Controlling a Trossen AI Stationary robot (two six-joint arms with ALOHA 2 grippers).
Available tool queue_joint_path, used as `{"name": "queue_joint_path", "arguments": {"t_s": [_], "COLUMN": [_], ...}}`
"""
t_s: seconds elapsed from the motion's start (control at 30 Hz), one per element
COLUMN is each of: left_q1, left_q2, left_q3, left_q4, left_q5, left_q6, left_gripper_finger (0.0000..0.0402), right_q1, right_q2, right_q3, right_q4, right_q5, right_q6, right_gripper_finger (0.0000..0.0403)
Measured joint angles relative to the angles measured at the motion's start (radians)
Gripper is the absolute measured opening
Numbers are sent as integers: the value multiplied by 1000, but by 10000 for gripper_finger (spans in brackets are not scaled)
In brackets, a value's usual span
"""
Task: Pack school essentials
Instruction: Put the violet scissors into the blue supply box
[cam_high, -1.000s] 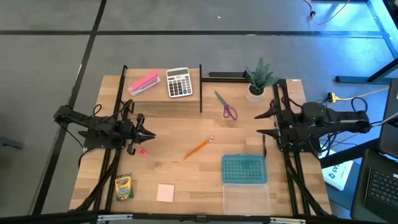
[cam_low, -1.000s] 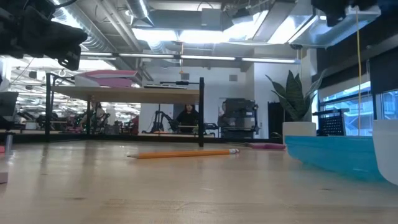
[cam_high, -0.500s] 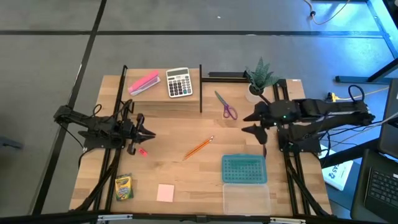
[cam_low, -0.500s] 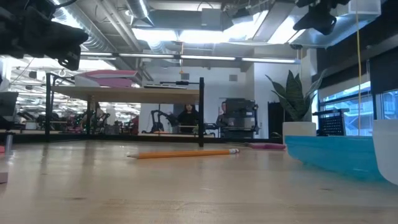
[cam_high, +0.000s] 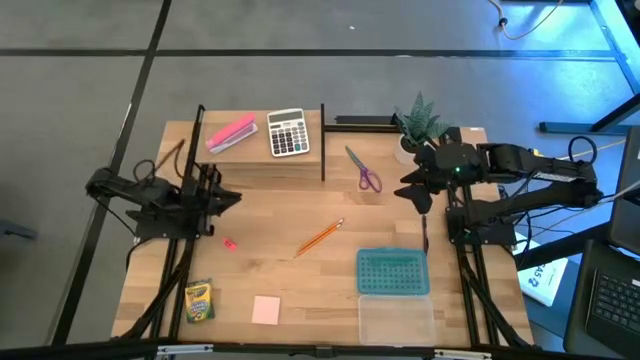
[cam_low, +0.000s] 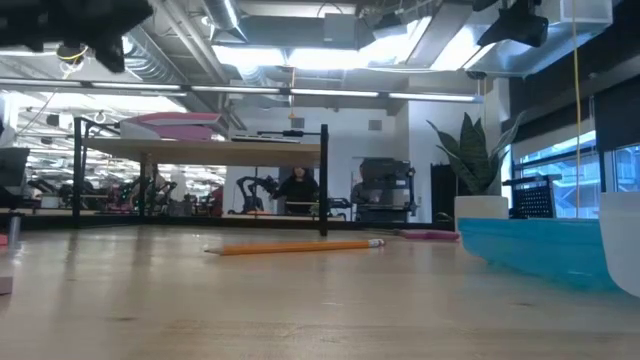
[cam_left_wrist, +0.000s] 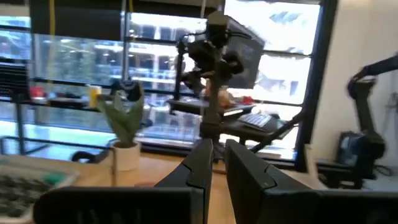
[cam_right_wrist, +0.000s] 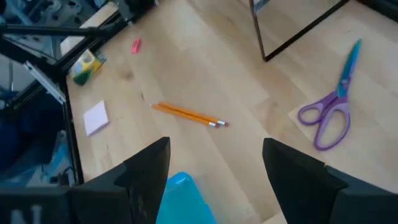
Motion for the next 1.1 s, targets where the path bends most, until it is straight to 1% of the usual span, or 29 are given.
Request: {"name": "queue_joint_path", "arguments": {"t_s": [0.1,0.23,0.47,0.6,0.7,0.77,0.87,0.97,1.1], "left_q1": [0,0,0,22,48,71,96,113,116], "left_q2": [68,227,565,749,866,927,987,1015,1024], "left_q3": [117,272,562,725,821,855,872,881,881], "left_q4": [-103,-230,-391,-503,-591,-623,-620,-615,-618], "left_q5": [-6,-8,-37,-49,-48,-49,-38,-12,0], "left_q6": [9,4,-51,-142,-245,-337,-454,-470,-458], "left_gripper_finger": [37,37,37,37,37,37,37,37,37], "right_q1": [-31,-70,-122,-145,-152,-156,-156,-156,-155], "right_q2": [4,17,60,95,133,158,186,210,247], "right_q3": [0,0,0,0,0,0,0,0,0], "right_q4": [-1,-5,-12,-45,-70,-68,-46,-28,-5], "right_q5": [-57,-138,-150,-159,-158,-158,-159,-158,-151], "right_q6": [0,2,-29,-30,-40,-89,-134,-124,-79], "right_gripper_finger": [257,257,257,257,257,257,257,257,257]}}
